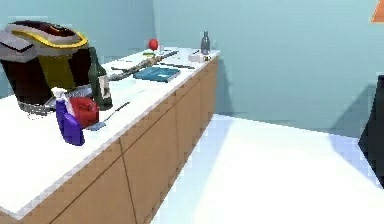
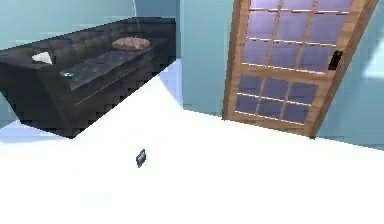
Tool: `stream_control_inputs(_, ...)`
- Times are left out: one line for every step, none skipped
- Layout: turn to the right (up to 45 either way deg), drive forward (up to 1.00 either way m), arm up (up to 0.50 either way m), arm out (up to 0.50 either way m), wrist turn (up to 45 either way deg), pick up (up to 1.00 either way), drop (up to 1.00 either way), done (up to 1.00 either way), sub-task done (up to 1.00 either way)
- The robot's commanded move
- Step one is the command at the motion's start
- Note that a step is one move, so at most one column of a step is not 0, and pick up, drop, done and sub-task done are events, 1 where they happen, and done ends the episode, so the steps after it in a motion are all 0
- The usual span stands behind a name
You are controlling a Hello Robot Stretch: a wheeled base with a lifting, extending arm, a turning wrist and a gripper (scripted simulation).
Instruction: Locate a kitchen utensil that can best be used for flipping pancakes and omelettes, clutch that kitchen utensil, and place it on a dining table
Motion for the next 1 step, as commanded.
stream_control_inputs(0.0,0.40,0.00,0.00,0.0,0.00,0.00,0.00,0.00)
